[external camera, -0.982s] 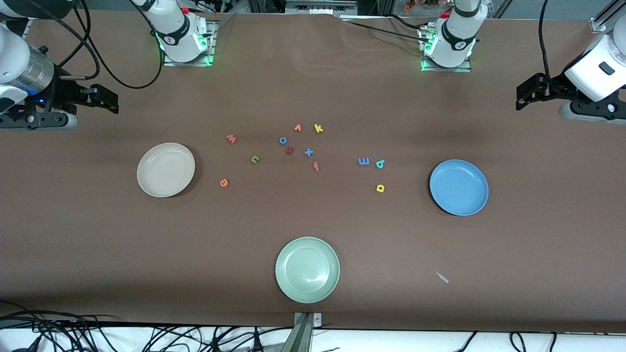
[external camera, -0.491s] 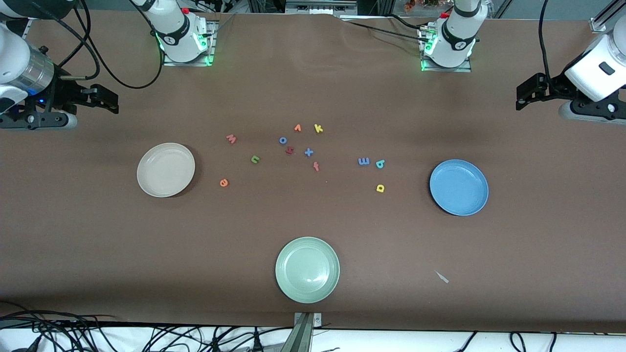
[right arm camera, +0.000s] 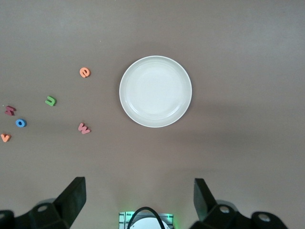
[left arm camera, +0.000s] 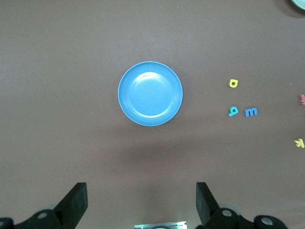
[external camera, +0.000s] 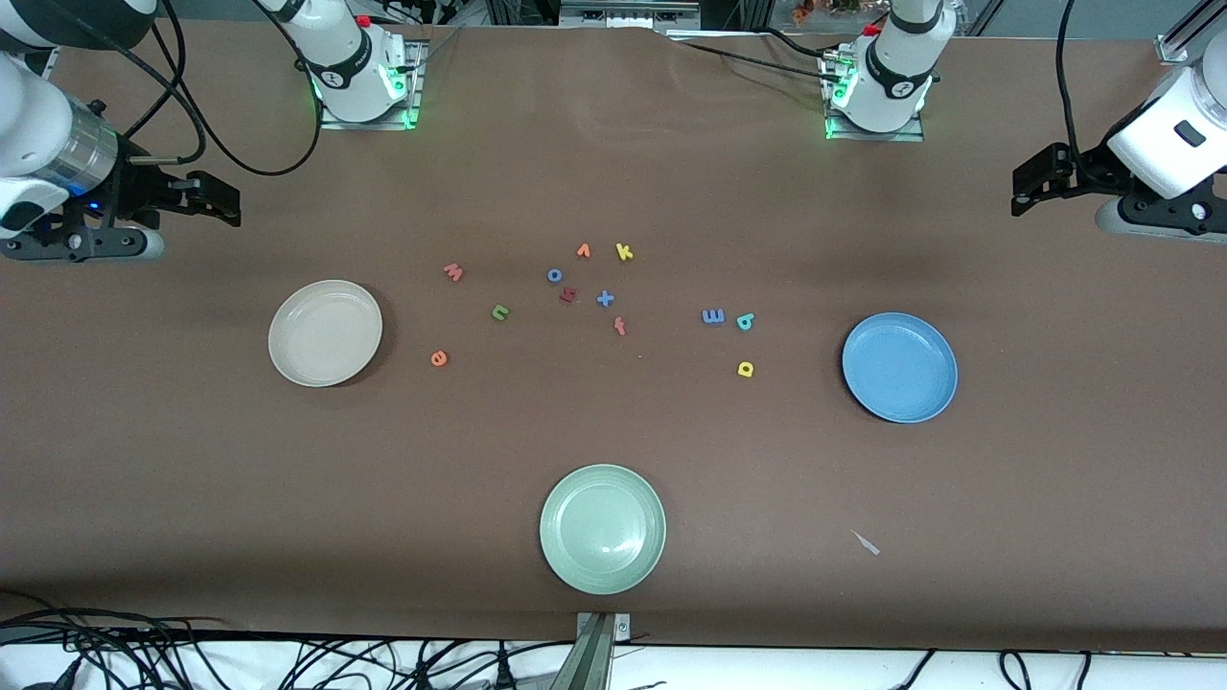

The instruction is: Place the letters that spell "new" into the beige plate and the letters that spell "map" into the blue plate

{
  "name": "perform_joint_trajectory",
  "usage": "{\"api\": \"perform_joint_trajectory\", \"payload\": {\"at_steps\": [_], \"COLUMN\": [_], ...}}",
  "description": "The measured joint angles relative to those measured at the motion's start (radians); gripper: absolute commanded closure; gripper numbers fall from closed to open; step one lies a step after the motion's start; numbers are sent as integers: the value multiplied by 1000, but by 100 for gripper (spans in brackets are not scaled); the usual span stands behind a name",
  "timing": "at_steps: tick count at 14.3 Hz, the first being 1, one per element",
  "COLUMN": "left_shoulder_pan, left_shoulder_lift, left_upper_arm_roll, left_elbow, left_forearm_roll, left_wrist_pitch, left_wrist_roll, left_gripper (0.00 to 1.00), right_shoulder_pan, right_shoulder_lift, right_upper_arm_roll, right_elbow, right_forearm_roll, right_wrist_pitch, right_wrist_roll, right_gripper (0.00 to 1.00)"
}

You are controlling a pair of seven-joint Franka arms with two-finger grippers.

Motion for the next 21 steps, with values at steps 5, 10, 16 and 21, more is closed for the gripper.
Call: {"api": "perform_joint_trajectory", "payload": {"at_steps": [5,10,16,21], "left_shoulder_pan": [0,0,0,0], "left_shoulder_lift": [0,0,0,0], "left_upper_arm_roll": [0,0,0,0], "left_elbow": [1,1,1,1], "left_forearm_roll": [0,0,0,0], "left_wrist_pitch": [0,0,0,0], "left_wrist_roll": [0,0,0,0], "left_gripper": [0,0,0,0], "right_shoulder_pan": [64,153,218,236], "right_shoulder_lift": [69,170,263,278], "right_upper_arm_roll": [4,7,7,7], "right_elbow": [-1,-9,-120,-280], "right_forearm_roll": [1,24,28,28], "right_wrist_pitch": [1,90,335,599], "right_wrist_roll": [-7,-2,-1,-4], "right_gripper": [0,0,0,0]}}
